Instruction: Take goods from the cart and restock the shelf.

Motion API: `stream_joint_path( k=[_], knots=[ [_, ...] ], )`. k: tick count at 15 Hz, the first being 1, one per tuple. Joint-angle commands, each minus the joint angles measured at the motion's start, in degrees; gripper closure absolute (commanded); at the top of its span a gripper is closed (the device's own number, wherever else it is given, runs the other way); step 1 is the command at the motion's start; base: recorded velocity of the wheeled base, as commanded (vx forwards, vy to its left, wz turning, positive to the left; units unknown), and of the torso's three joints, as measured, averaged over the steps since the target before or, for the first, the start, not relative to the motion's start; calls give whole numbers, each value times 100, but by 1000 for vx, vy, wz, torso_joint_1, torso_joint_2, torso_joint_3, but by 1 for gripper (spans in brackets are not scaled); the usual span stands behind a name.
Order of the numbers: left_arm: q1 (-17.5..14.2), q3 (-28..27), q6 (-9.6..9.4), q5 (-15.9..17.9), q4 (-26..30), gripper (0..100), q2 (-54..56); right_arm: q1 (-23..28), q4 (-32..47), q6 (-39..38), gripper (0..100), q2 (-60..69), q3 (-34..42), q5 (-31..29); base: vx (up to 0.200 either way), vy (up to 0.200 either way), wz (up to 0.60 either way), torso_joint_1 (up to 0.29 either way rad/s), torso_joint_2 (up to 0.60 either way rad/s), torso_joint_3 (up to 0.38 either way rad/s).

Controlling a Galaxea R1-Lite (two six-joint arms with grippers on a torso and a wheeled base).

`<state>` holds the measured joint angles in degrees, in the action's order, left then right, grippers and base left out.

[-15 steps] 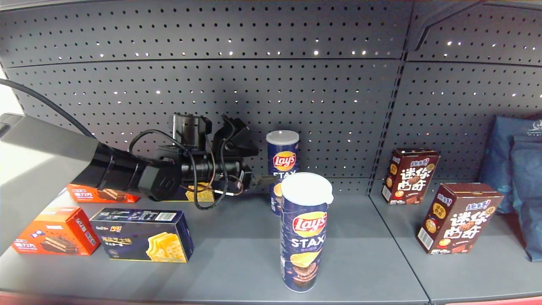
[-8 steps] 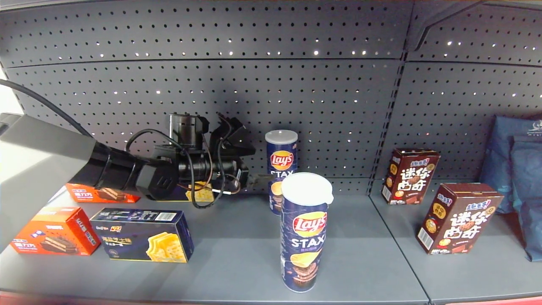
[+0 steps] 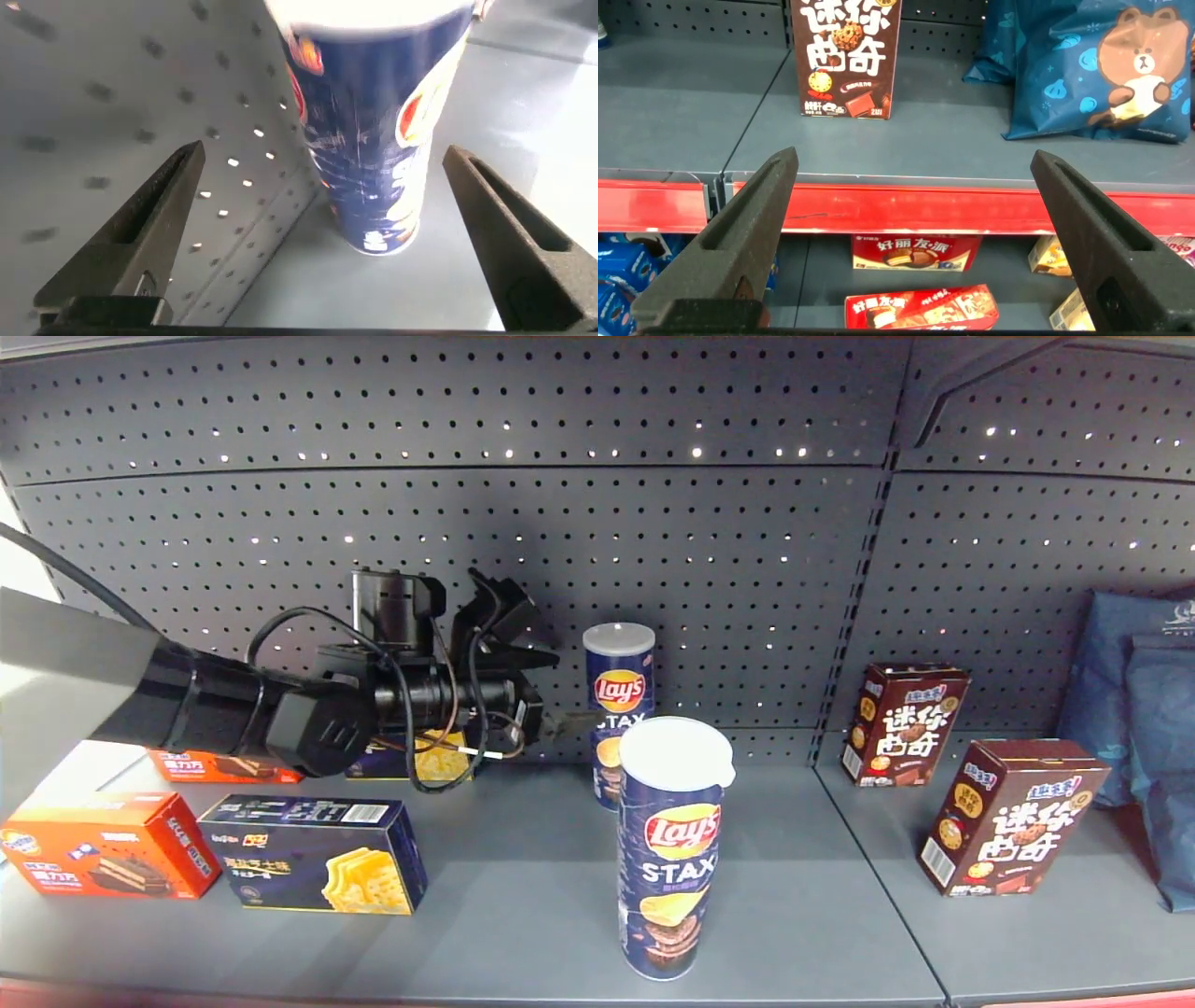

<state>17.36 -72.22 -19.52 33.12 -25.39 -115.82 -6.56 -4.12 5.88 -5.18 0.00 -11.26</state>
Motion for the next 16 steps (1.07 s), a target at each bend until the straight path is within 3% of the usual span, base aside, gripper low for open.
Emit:
stream_joint_path(
  k=[1, 4, 6, 7, 8, 9, 10, 12, 16],
  knots=[
    [22, 234, 1, -315, 17, 0, 499, -3, -1, 1, 0, -9, 0, 10, 0, 0, 0, 0, 0, 0],
    [101, 691, 9, -869, 114, 0, 1079, -3, -1, 1, 0, -9, 0, 72, 0, 0, 0, 0, 0, 0],
    [110, 841, -35, -1370, 509, 0, 1387, -3, -1, 1, 0, -9, 0, 72, 0, 0, 0, 0, 0, 0],
    [154, 902, -202, -1625, 711, 0, 1510, -3, -1, 1, 0, -9, 0, 72, 0, 0, 0, 0, 0, 0],
    [162, 920, -254, -1686, 764, 0, 1536, -3, -1, 1, 0, -9, 0, 72, 0, 0, 0, 0, 0, 0],
    [233, 981, -500, -2117, 1028, 0, 1615, -3, -1, 1, 0, -9, 0, 72, 0, 0, 0, 0, 0, 0],
    [294, 990, -544, -2293, 1124, 0, 1615, -3, -1, 1, 0, -9, 0, 72, 0, 0, 0, 0, 0, 0],
    [400, 955, -544, -2627, 1133, 0, 1580, -3, -1, 1, 0, -9, 0, 72, 0, 0, 0, 0, 0, 0],
    [444, 902, -553, -2917, 1142, 0, 1352, -3, -1, -8, 0, -9, 0, 72, 0, 0, 0, 0, 0, 0]
  ],
)
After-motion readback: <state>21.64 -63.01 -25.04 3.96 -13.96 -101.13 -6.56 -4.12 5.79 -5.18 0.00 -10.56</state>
